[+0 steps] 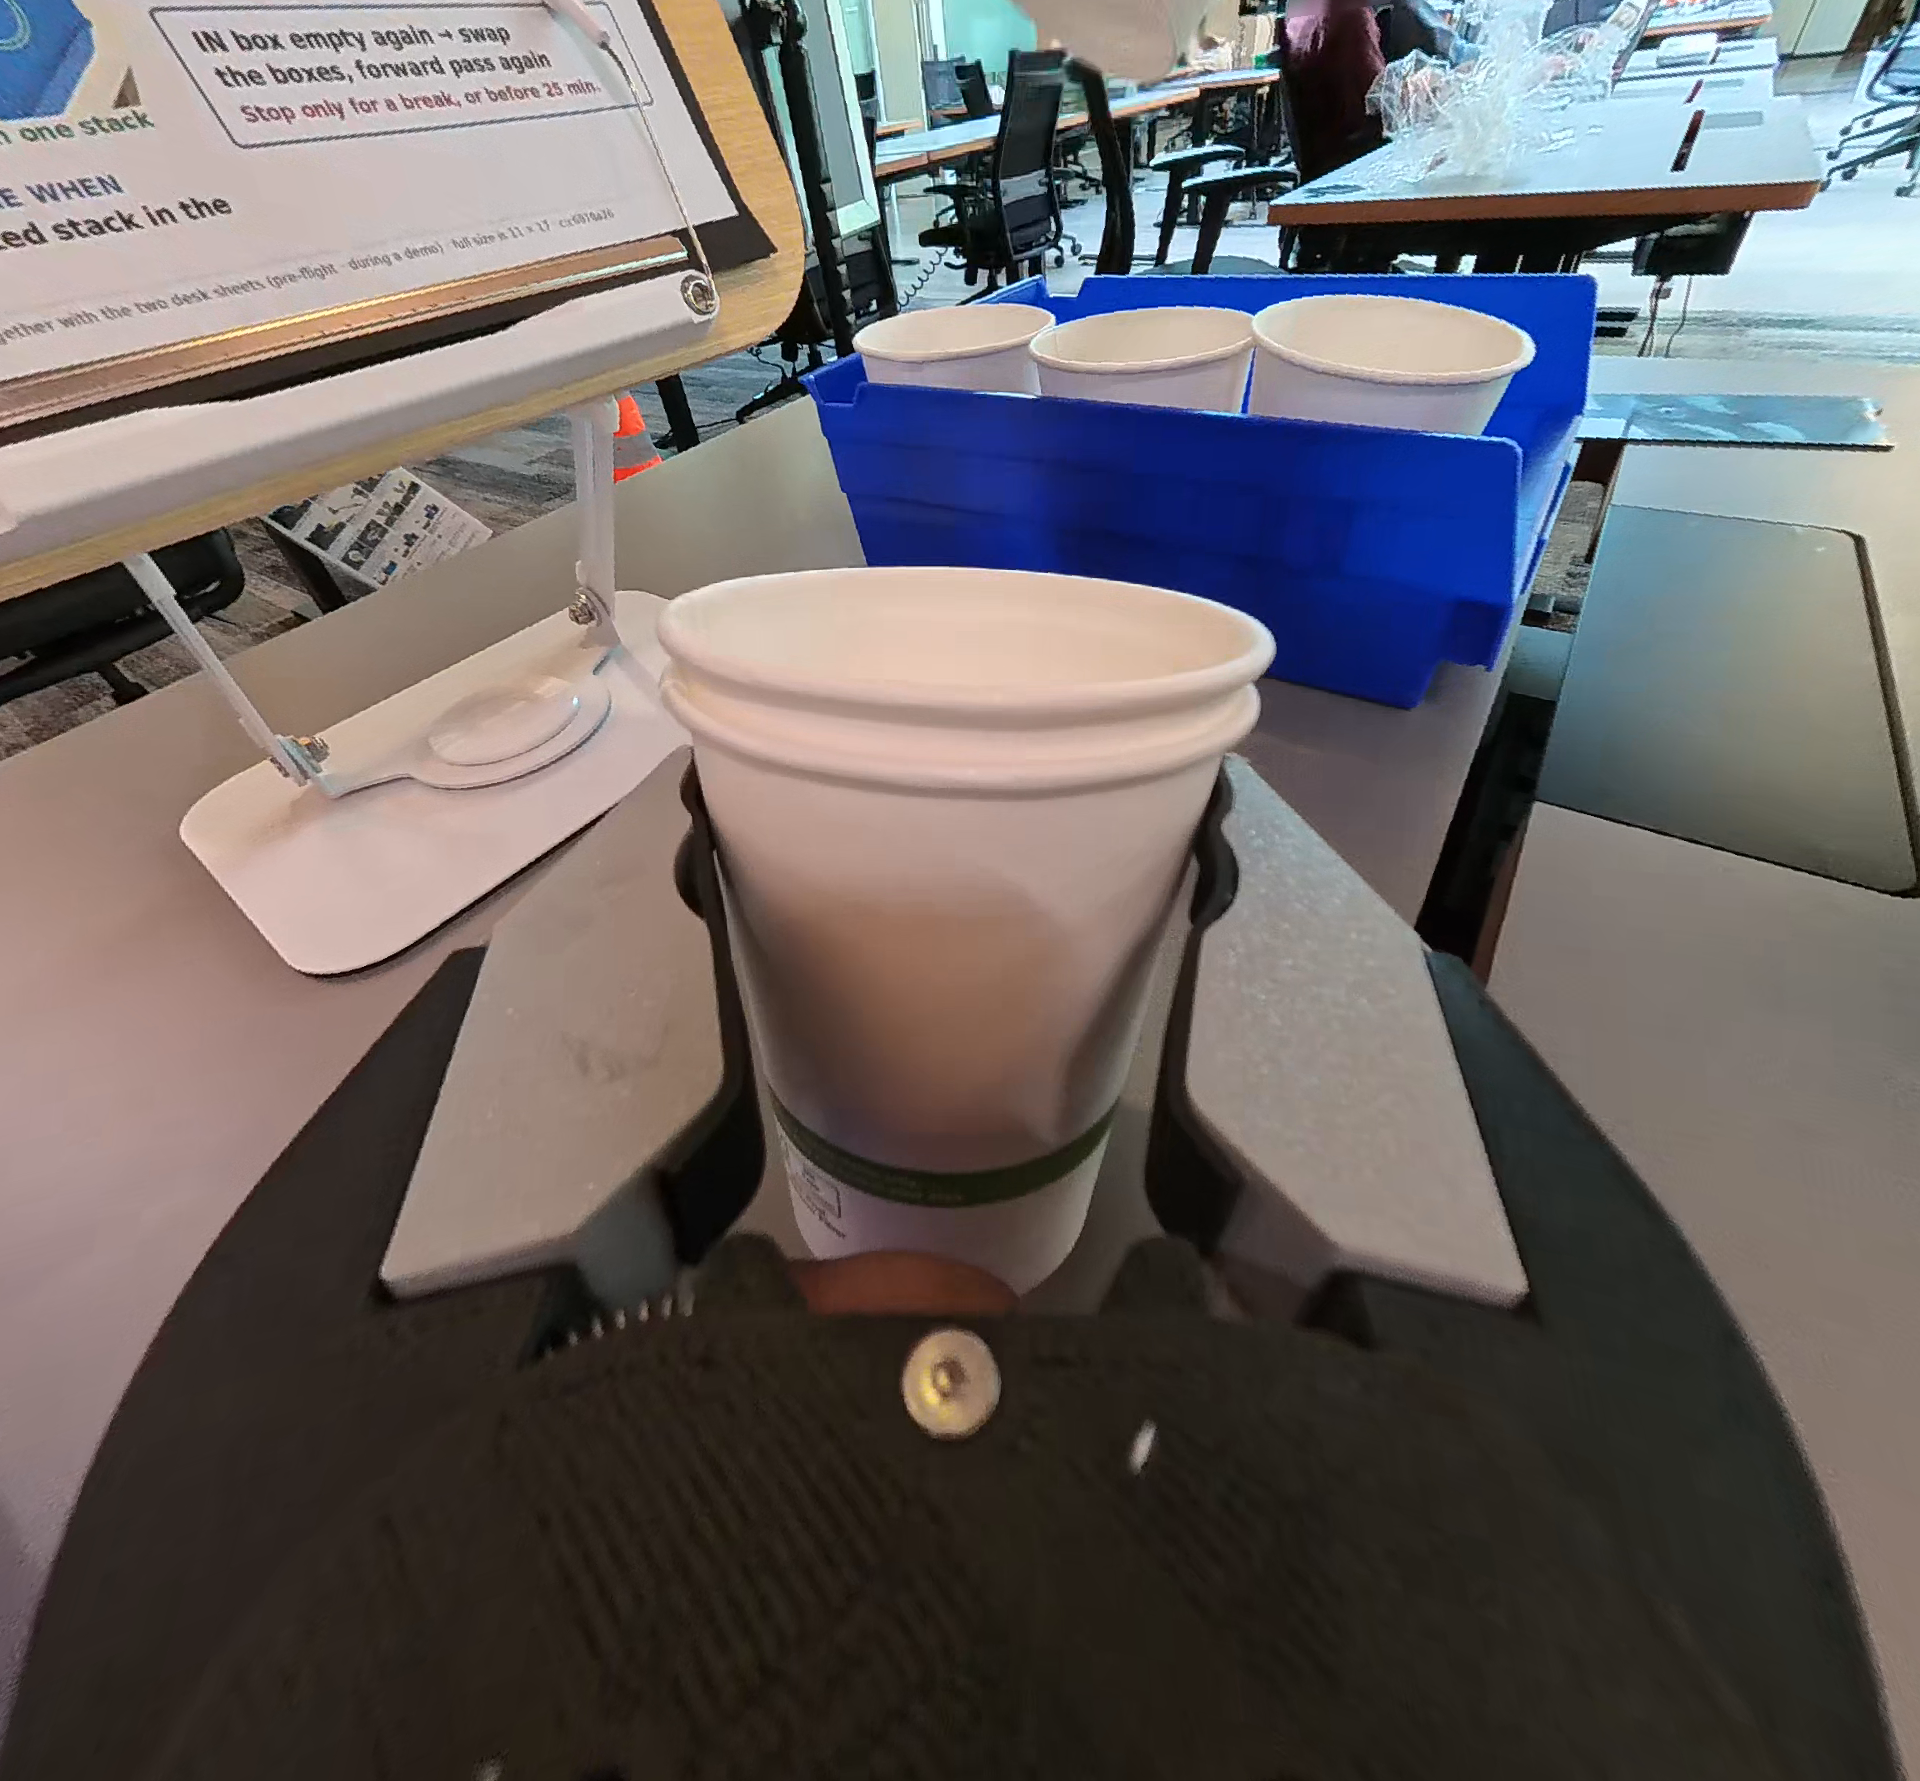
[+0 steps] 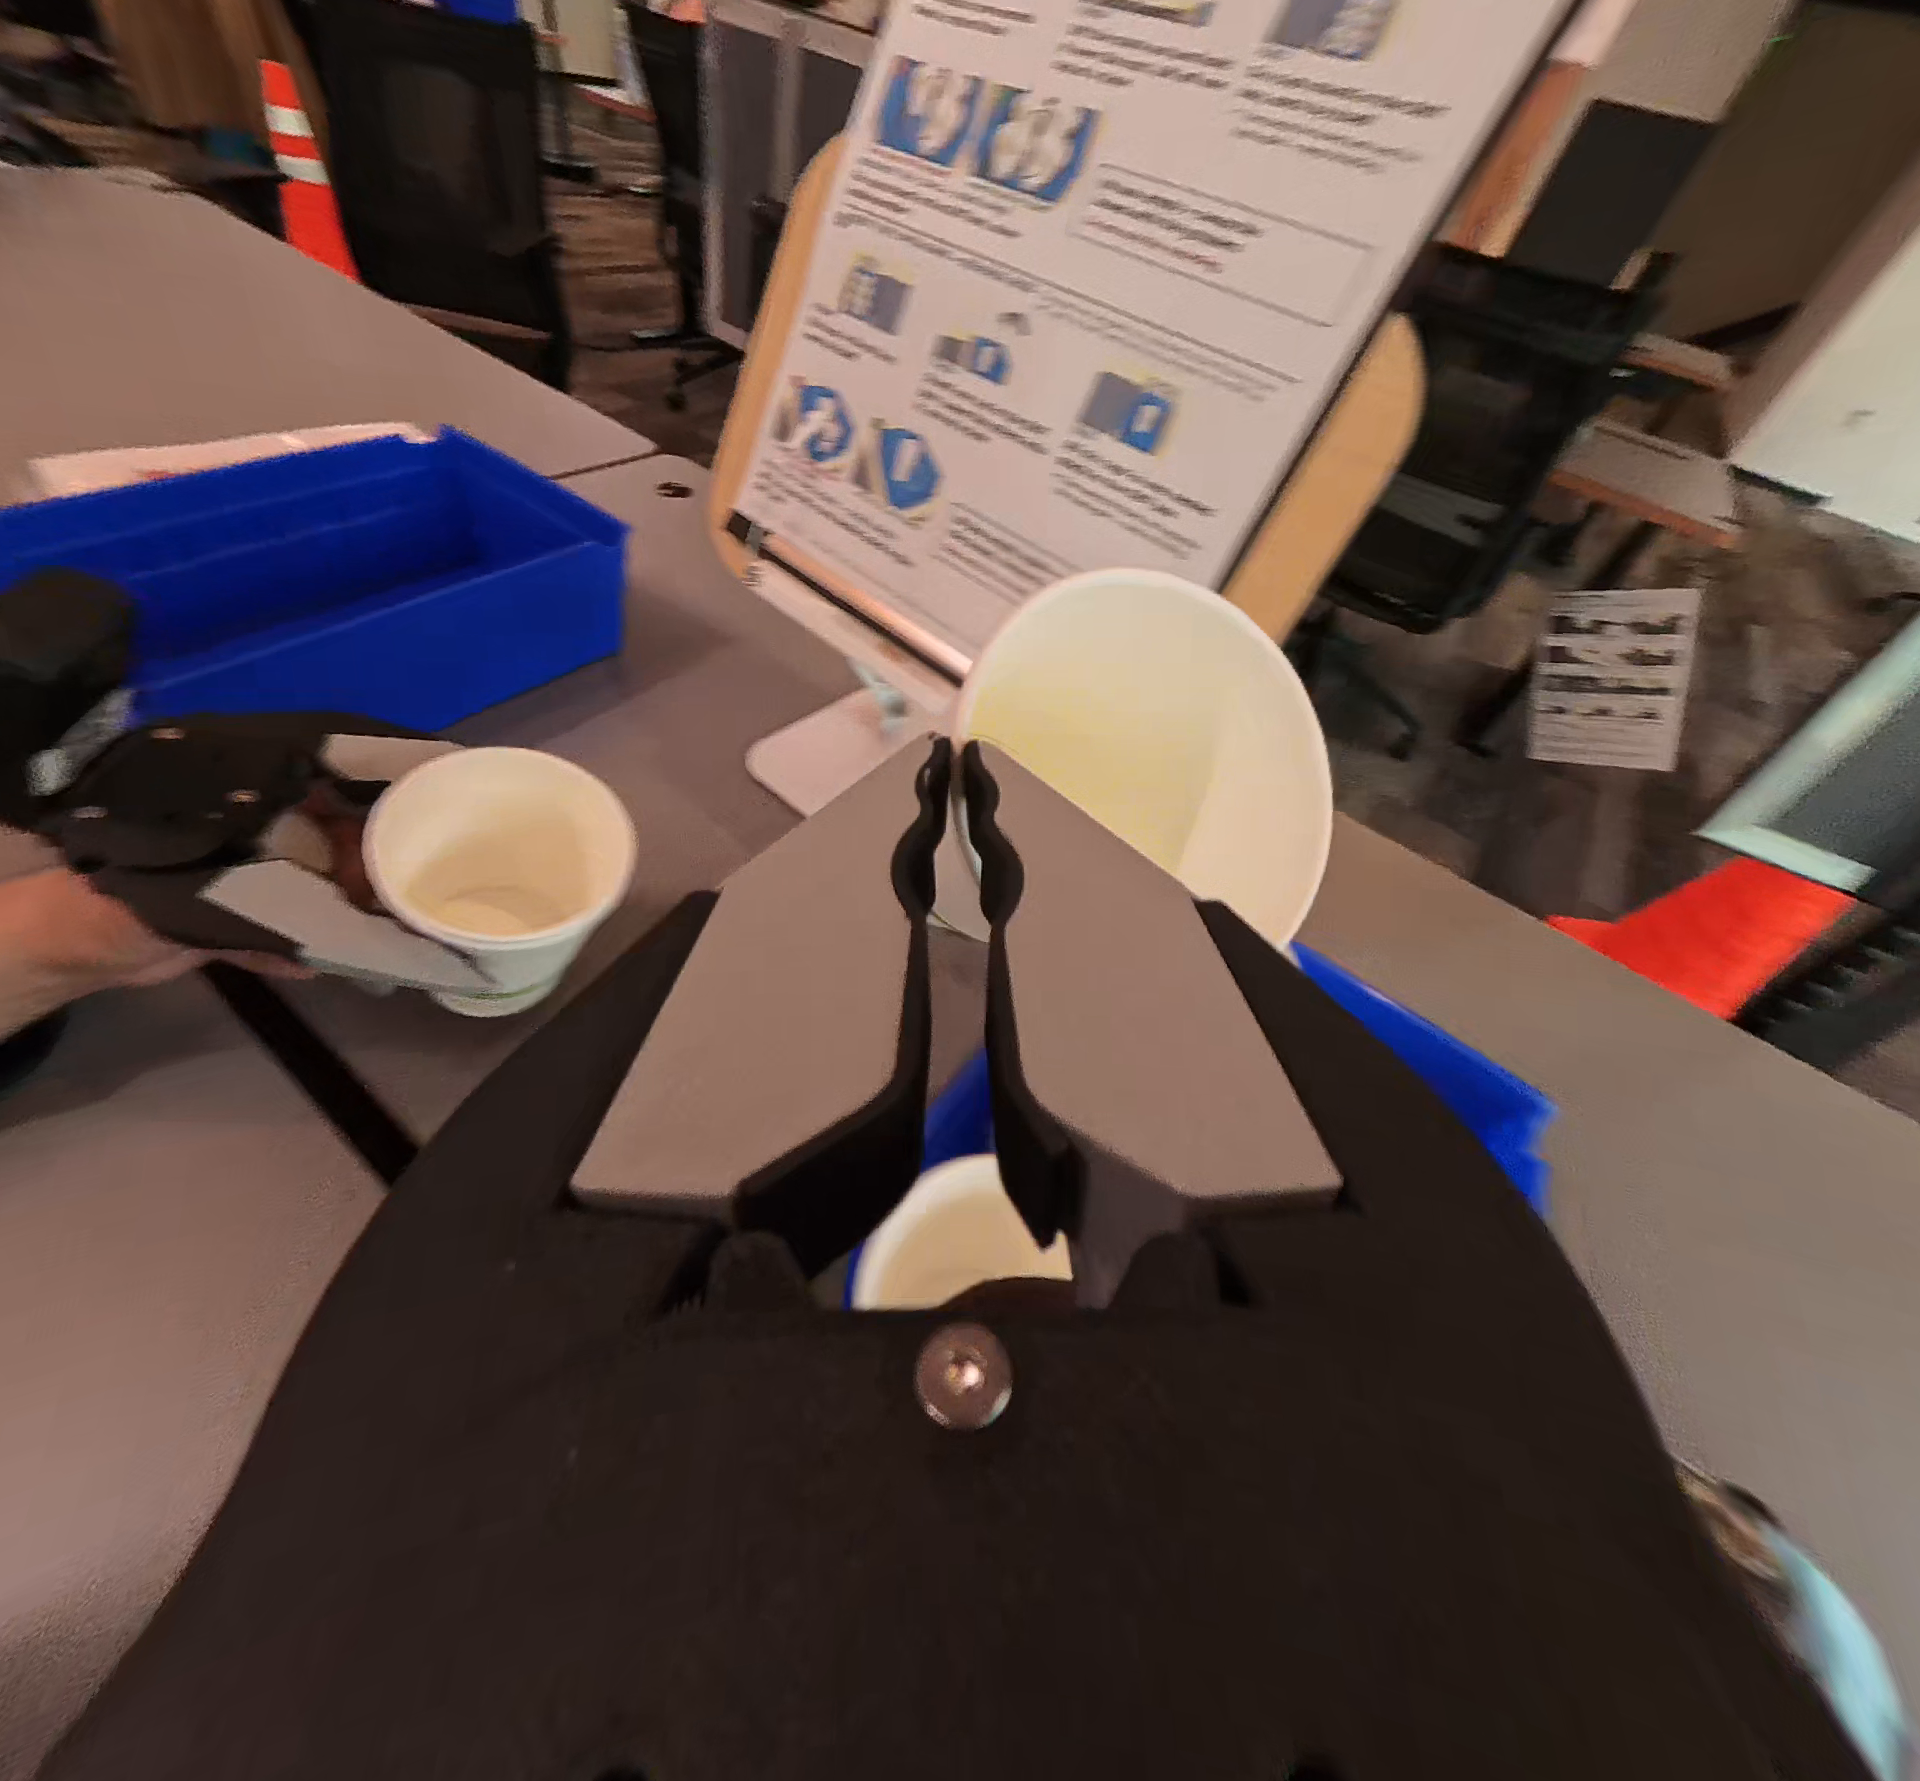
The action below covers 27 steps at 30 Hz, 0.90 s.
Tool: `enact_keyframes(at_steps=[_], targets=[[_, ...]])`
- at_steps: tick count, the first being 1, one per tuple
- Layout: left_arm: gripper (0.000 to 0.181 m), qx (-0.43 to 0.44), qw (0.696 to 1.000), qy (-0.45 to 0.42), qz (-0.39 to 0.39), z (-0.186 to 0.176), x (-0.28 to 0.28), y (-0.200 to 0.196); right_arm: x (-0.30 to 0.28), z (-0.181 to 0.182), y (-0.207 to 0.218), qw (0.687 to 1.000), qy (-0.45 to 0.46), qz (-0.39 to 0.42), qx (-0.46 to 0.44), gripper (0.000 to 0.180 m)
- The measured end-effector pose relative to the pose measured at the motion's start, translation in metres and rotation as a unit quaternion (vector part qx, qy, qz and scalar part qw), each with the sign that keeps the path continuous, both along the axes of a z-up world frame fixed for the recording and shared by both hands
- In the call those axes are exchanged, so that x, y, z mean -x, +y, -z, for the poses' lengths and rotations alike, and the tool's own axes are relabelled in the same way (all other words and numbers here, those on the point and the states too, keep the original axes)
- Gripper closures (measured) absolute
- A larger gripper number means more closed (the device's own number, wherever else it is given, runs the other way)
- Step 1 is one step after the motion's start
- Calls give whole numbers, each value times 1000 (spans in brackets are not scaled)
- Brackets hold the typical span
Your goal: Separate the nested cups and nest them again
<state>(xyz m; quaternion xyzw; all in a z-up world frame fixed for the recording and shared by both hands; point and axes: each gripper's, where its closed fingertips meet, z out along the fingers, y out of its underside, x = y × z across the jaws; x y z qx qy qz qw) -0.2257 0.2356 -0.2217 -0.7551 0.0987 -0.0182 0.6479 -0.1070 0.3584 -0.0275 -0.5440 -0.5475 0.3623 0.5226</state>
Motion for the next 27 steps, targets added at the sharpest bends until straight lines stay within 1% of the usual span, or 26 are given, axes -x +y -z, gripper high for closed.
enact_keyframes(at_steps=[2, 4, 8, 13, 17, 23, 26, 27], targets=[[89, 1, 1000, -1, -1, 0, 1, 0, -16, -2, 34, 998, -15, 51, -23, 180], [89, 3, 1000, 0, -2, 2, 1, 1, -27, 6, 65, 995, -42, 90, -30, 180], [89, 9, 1000, 4, -4, 6, 0, 2, -35, 42, 110, 984, -112, 138, -33, 180], [89, 11, 1000, 5, -12, 8, 4, 3, -24, 87, 150, 968, -179, 173, -44, 180], [89, 12, 1000, 5, -14, 8, 6, 4, -9, 123, 173, 954, -231, 184, -52, 180], [89, 14, 1000, 6, -13, 9, 6, 5, 6, 174, 190, 939, -286, 187, -50, 180], [89, 15, 1000, 5, -11, 10, 5, 5, 12, 182, 188, 944, -275, 177, -31, 179], [89, 15, 1000, 5, -10, 10, 4, 5, 12, 182, 187, 946, -272, 177, -28, 174]])
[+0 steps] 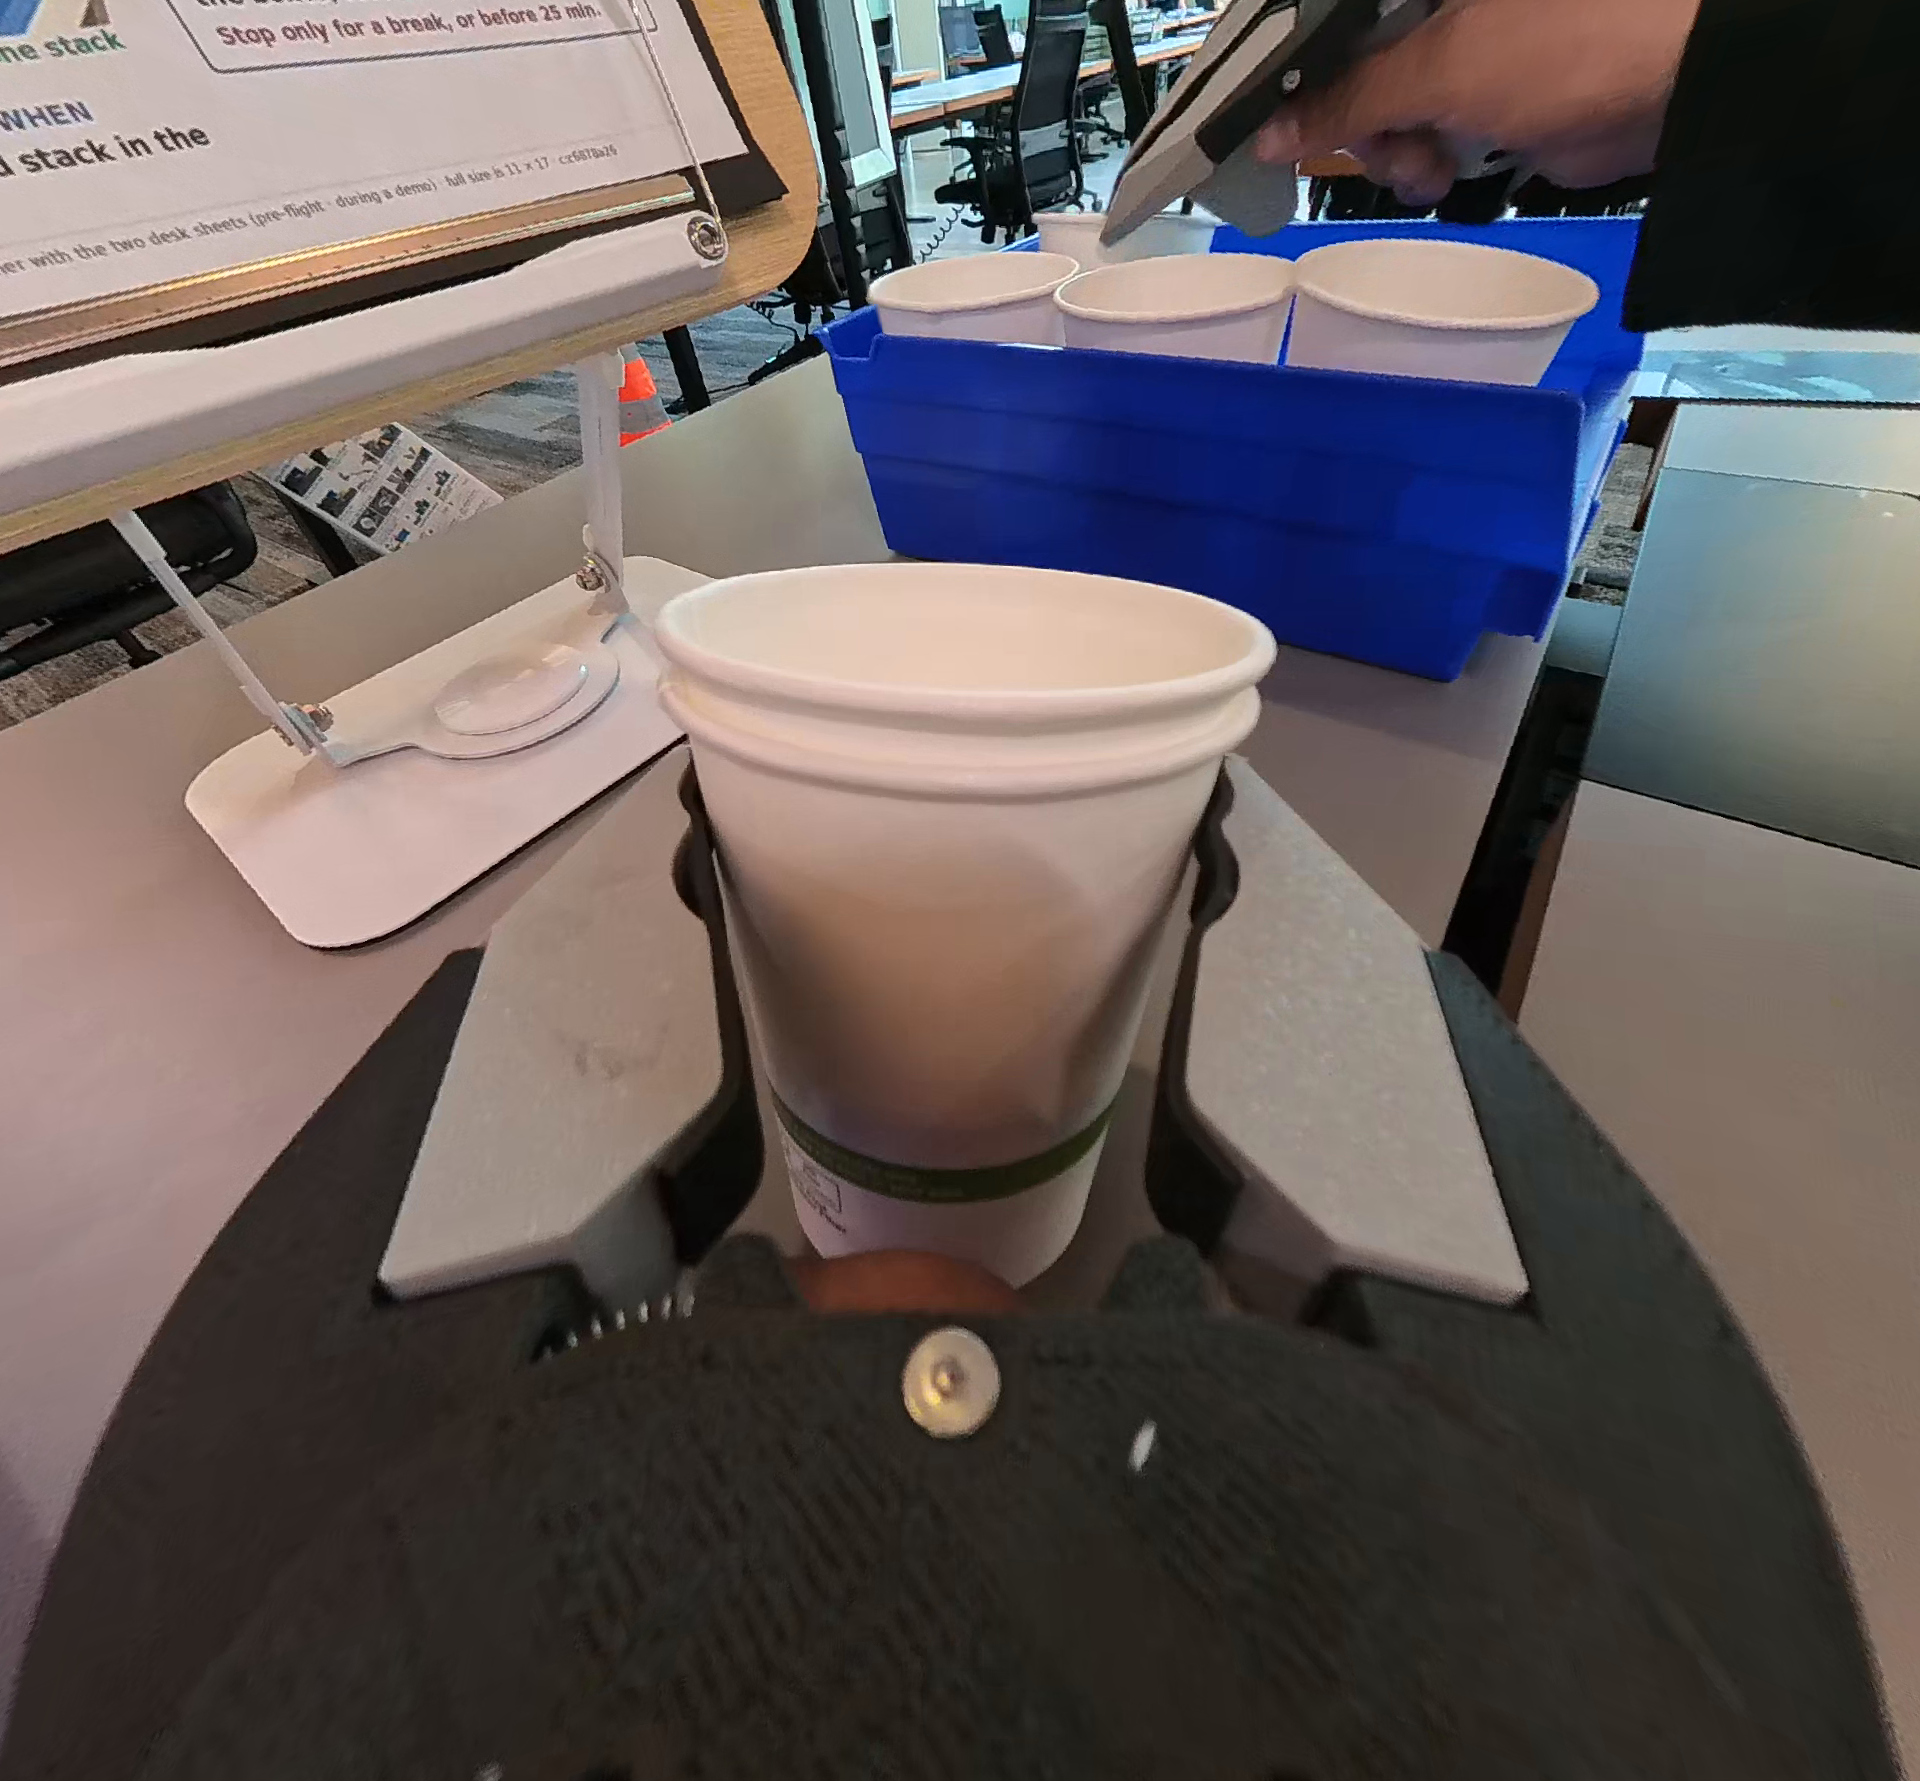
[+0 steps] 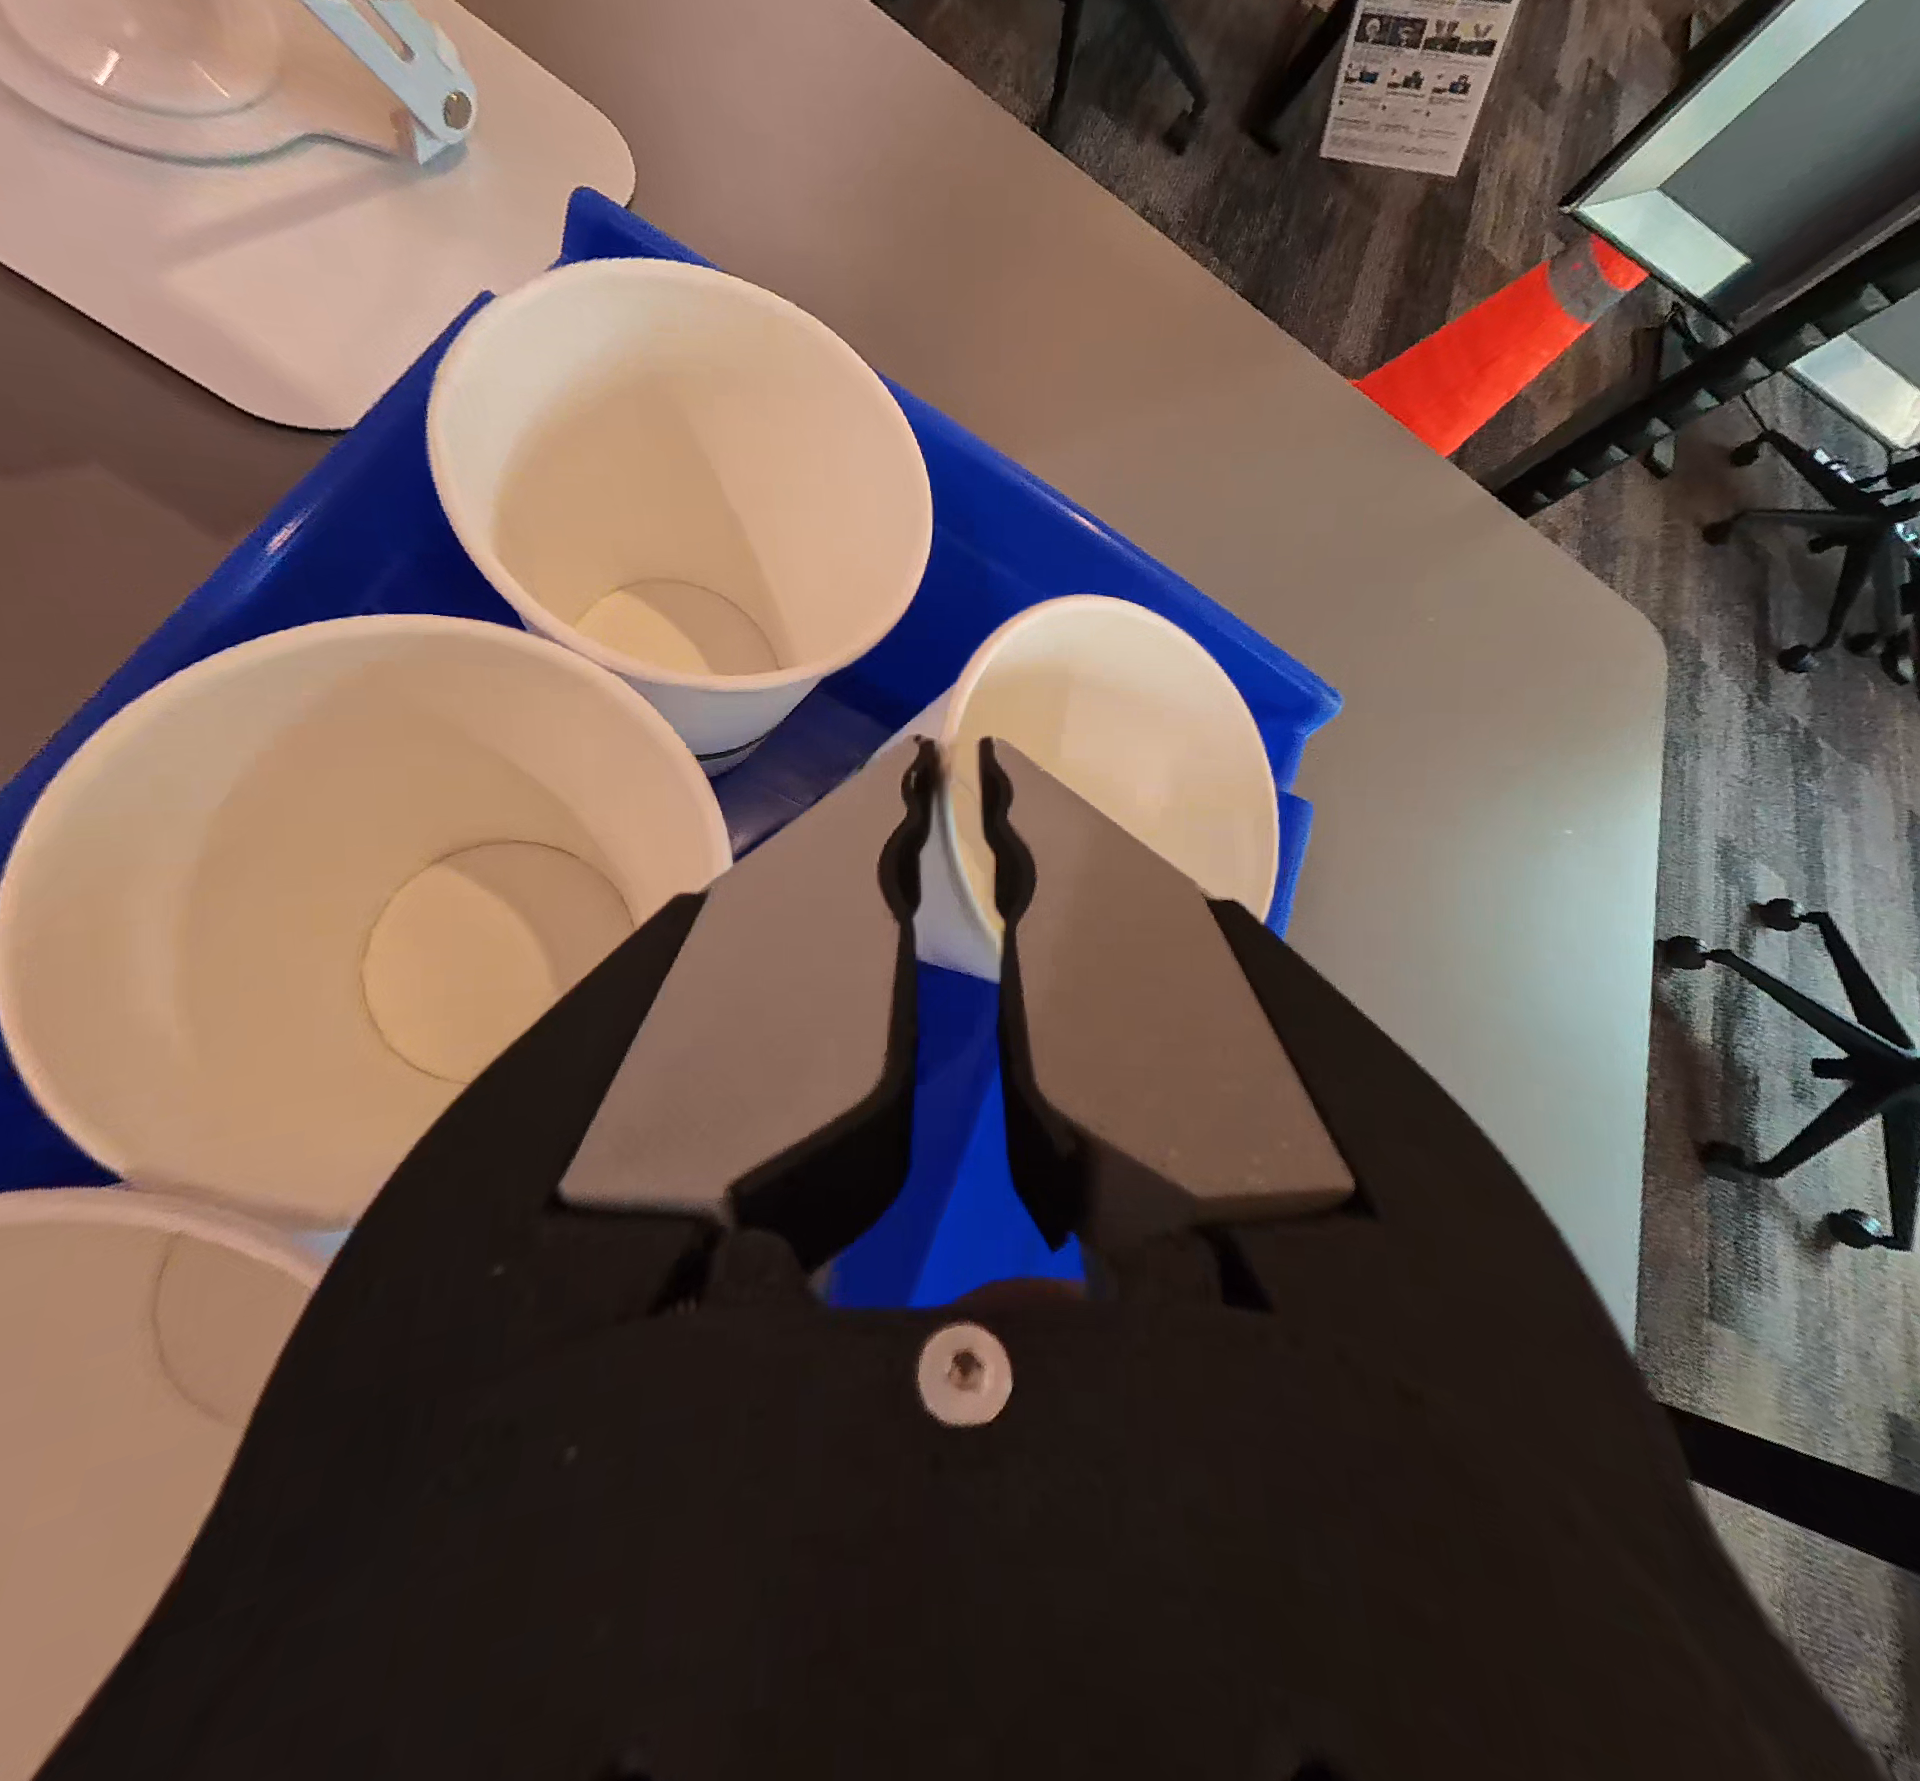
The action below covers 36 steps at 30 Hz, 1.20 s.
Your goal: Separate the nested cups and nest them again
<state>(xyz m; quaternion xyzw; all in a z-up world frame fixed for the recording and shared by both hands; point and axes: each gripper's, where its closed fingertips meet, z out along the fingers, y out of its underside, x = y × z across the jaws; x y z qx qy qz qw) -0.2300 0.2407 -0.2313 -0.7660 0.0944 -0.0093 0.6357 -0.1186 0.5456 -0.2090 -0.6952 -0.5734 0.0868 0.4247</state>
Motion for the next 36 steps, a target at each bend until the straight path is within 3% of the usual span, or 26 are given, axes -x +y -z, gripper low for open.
enact_keyframes(at_steps=[2, 9, 15, 20, 23, 28, 36], targets=[[89, 0, 1000, -1, 1, 0, -1, 0, -2, -4, -2, 1000, 6, 1, -2, 167], [89, -2, 1000, 2, 3, -2, -3, -1, -5, -52, -34, 997, 72, -30, -4, 166], [89, -6, 1000, 3, 5, -4, -4, -1, 23, -94, -161, 965, 176, -181, 69, 167], [89, -3, 1000, 5, 10, -2, -7, -2, 47, -68, -290, 923, 142, -328, 142, 169], [89, -5, 1000, 7, 13, -3, -9, -2, 61, -42, -329, 918, 101, -364, 120, 170], [89, -7, 1000, 8, 13, -4, -8, -3, 77, -18, -359, 908, 76, -395, 120, 170], [89, -1, 1000, 14, 21, -1, -12, -2, 81, -10, -361, 905, 80, -393, 137, 179]])
